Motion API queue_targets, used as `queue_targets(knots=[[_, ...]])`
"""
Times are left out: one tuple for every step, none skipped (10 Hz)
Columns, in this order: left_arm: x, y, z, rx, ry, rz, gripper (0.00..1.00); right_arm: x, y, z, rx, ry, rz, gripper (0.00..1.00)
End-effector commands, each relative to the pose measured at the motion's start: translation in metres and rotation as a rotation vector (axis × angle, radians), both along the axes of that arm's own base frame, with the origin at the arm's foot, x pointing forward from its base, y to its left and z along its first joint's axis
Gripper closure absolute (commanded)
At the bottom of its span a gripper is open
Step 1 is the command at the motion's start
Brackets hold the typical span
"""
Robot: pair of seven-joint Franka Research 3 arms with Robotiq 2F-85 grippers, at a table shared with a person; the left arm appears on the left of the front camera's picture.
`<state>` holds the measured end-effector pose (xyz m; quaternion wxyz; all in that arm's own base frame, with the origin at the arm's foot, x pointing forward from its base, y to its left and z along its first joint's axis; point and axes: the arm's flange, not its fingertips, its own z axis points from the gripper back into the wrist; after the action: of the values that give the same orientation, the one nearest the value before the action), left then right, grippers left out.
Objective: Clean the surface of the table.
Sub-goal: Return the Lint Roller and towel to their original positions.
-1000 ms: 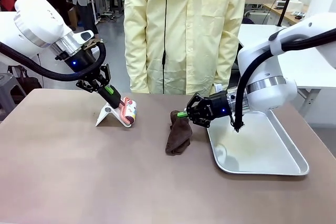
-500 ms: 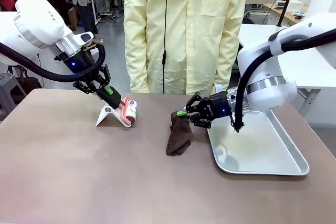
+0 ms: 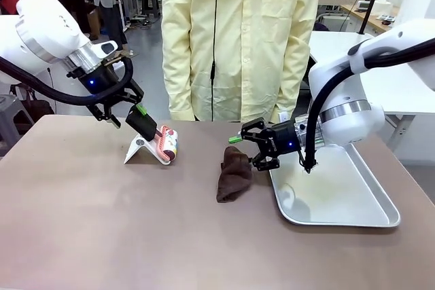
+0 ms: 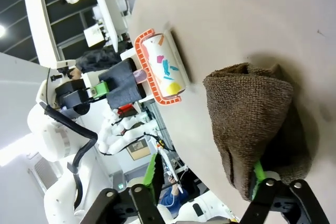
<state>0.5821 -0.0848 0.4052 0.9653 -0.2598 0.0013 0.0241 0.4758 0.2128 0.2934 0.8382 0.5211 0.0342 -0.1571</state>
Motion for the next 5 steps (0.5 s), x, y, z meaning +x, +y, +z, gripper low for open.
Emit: queue_targets(knots=[[-0.009, 0.004, 0.010, -0.020, -0.014, 0.014, 0.00, 0.006, -0.001, 0.003, -0.005, 0.033, 0.015, 0.00], [-0.012, 0.008, 0.016, -0.040, -0.015, 0.008, 0.00, 0.006, -0.001, 0.003, -0.005, 0.033, 0.014, 0.00], [-0.018, 0.015, 0.022, -0.068, -0.015, -0.003, 0.00, 0.005, -0.002, 0.005, -0.008, 0.026, 0.009, 0.00], [-0.024, 0.021, 0.027, -0.097, -0.002, -0.025, 0.00, 0.004, -0.002, 0.008, -0.011, 0.020, 0.011, 0.00], [-0.032, 0.029, 0.032, -0.131, 0.017, -0.056, 0.00, 0.003, -0.002, 0.012, -0.025, 0.011, 0.013, 0.00]])
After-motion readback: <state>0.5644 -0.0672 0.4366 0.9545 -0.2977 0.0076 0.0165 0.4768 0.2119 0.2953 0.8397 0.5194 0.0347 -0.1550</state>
